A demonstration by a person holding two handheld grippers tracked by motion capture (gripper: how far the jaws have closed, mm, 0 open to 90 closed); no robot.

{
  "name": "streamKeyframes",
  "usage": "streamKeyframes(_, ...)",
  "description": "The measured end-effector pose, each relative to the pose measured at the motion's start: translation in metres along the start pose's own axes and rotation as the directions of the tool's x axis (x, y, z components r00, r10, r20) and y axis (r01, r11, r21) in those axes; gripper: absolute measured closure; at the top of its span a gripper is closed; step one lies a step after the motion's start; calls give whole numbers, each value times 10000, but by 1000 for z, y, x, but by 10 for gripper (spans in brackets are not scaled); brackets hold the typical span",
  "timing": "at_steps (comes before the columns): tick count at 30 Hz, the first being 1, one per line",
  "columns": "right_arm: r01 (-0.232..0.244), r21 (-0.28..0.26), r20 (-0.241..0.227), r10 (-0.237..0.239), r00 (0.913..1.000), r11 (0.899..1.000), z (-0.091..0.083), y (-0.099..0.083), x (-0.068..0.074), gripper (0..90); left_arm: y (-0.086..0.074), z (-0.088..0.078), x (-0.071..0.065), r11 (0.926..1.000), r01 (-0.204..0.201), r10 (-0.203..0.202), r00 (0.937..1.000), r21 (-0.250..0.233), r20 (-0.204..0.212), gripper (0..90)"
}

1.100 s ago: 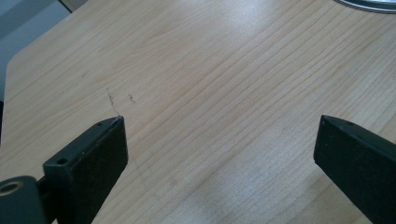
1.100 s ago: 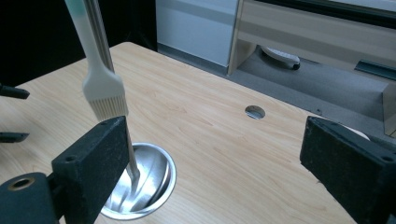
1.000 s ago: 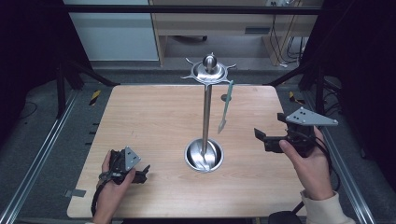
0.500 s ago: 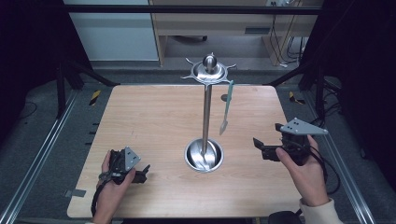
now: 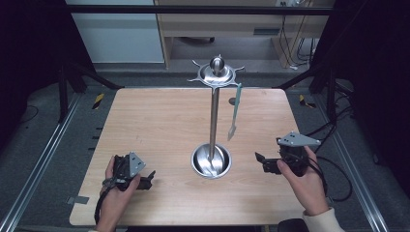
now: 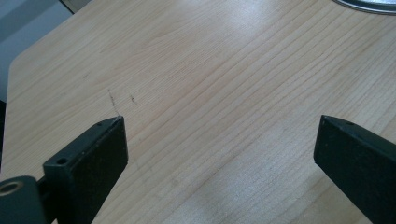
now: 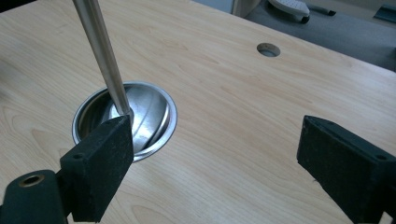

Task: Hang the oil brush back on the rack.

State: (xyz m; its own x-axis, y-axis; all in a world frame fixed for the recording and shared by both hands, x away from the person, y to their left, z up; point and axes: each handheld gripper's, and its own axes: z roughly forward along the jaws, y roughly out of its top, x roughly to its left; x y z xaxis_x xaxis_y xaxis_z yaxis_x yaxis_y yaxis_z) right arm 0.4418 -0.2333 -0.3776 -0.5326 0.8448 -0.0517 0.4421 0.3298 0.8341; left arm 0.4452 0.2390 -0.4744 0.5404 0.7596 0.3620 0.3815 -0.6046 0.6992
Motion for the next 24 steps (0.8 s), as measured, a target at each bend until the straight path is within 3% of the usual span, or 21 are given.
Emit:
streamKeyframes(15,-106,798,-208,123,9997,9968,35,-16,0,113,0,0,-1,9999,-88,88,10000,50,30,25)
streamKeyframes(24,-423,1130,-206,449,9988,9927,54,-25,-6,112,0,1,0,10000,-75,75,10000,52,41,25)
